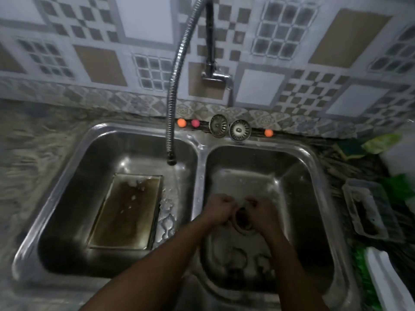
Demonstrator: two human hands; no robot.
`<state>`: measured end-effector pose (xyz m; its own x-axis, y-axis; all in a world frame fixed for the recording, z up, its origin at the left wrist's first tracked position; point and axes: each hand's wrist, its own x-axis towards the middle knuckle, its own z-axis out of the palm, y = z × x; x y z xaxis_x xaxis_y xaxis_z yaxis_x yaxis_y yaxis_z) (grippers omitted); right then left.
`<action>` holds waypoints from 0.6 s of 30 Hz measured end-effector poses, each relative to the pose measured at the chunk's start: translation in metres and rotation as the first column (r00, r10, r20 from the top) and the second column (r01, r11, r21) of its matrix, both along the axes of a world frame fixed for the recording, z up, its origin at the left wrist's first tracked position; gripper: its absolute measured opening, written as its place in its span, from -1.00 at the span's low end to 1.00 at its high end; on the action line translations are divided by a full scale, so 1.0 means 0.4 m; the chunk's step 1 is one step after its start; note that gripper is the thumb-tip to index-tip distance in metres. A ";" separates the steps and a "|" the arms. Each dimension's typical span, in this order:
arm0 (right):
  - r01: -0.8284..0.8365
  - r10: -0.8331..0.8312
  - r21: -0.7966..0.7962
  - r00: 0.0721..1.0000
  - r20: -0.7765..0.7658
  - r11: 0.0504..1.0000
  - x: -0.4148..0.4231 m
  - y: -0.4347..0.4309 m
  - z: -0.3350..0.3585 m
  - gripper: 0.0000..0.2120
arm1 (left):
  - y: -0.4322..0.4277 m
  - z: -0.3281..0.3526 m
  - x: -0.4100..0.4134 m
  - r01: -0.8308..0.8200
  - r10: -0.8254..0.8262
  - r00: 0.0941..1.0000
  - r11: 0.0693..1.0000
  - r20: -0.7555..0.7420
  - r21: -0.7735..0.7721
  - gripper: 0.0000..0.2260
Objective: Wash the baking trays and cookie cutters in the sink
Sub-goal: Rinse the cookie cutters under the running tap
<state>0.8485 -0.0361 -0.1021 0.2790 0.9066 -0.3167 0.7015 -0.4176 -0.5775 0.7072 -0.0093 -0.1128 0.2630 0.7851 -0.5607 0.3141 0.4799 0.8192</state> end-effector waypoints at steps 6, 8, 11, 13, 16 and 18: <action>0.101 -0.079 0.009 0.829 -0.554 0.995 -0.268 0.100 0.054 -0.86 | 0.045 0.008 -0.227 -0.376 0.375 0.926 0.926 0.054 0.023 -0.75; 0.176 -0.229 -0.153 0.604 -0.764 0.972 -0.334 0.133 0.050 -0.86 | 0.054 -0.017 -0.296 -0.437 0.437 0.899 0.899 -0.006 0.022 -0.75; 0.228 -0.360 -0.297 0.326 -0.874 0.927 -0.396 0.172 0.034 -0.86 | 0.054 -0.043 -0.375 -0.349 0.364 0.915 0.930 -0.172 0.112 -0.88; 0.243 -0.423 -0.373 0.203 -0.883 0.896 -0.426 0.185 0.004 -0.83 | 0.051 -0.058 -0.414 -0.084 0.160 0.877 0.980 -0.452 0.183 -0.80; 0.162 -0.426 -0.395 0.394 -0.815 0.904 -0.482 0.198 -0.075 -0.76 | 0.060 -0.100 -0.450 0.335 -0.023 0.578 0.918 -0.816 0.212 -0.69; 0.139 -0.407 -0.403 0.564 -0.719 0.905 -0.513 0.202 -0.142 -0.73 | 0.078 -0.149 -0.455 0.504 -0.108 0.438 0.851 -0.892 0.145 -0.61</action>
